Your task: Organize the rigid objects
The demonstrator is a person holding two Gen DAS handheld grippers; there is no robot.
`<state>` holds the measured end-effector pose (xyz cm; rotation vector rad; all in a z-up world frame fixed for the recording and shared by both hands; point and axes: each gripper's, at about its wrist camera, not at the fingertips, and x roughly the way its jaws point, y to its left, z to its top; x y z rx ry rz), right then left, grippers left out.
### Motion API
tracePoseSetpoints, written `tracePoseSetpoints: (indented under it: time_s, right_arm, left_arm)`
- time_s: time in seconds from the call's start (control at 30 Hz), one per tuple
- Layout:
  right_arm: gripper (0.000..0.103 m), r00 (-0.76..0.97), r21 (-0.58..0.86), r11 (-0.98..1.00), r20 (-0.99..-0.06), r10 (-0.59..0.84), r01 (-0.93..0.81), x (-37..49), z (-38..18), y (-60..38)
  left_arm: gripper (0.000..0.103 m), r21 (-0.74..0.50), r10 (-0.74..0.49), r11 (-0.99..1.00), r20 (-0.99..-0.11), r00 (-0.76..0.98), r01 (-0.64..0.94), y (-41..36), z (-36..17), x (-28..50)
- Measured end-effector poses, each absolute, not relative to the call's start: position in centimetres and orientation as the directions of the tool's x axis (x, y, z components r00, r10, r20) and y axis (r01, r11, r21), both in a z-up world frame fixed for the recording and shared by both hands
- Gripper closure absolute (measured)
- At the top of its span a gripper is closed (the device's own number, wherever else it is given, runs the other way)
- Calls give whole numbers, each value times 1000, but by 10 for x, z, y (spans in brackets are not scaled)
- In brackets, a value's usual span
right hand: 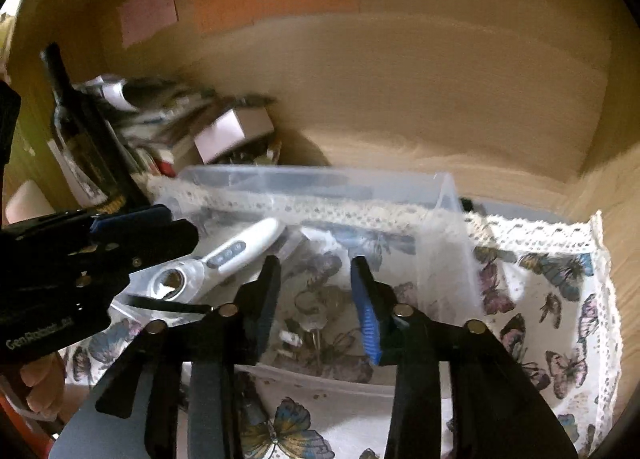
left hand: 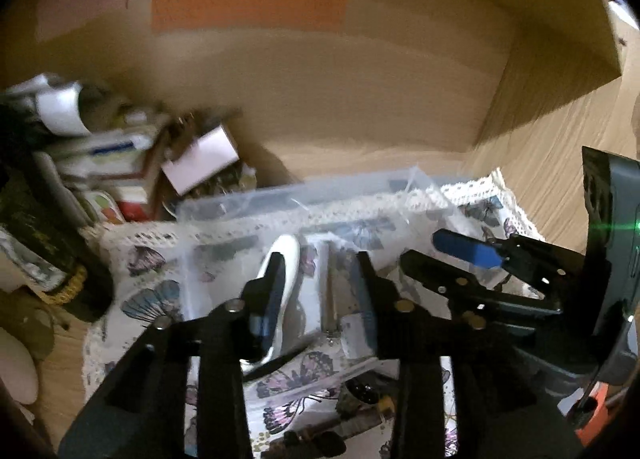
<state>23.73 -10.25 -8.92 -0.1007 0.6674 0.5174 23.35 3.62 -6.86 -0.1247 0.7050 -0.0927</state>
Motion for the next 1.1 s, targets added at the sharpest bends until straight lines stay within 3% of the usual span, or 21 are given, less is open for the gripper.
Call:
tracePoseSetpoints:
  time_s: [0.1,0.23,0.3,0.53,0.67,1.1]
  right_arm:
    - [63,688,59,869,-585,430,-492,227,-77,-106]
    - [57,714,40,863,-544,442,-504,210,-63,-109]
    - [51,725,34,859,-520,452,-511,199,-56,-112]
    - [48,724,21,842,-499,475,-539,169,-54,-116]
    - [43,715,16,841,-518,469,-540,162,-65,-115]
    - [43,639,25,854,-652,408,-520,163,-117,-124]
  left_arm:
    - [58,-130,-111,991,-611,784,39,37,-56,221]
    - [40,-115,-84,993,-559,825,23,43,-37,197]
    - [36,-103,-69,995,-536,842,16,45,-29,185]
    - [21,-82,-32,997,-513,858,-11,49,-26,151]
    - [20,-64,-22,998,-543,840,-15,50,-41,142]
    - [20,-69,-42,998,-702,710,-9,49,-119,139]
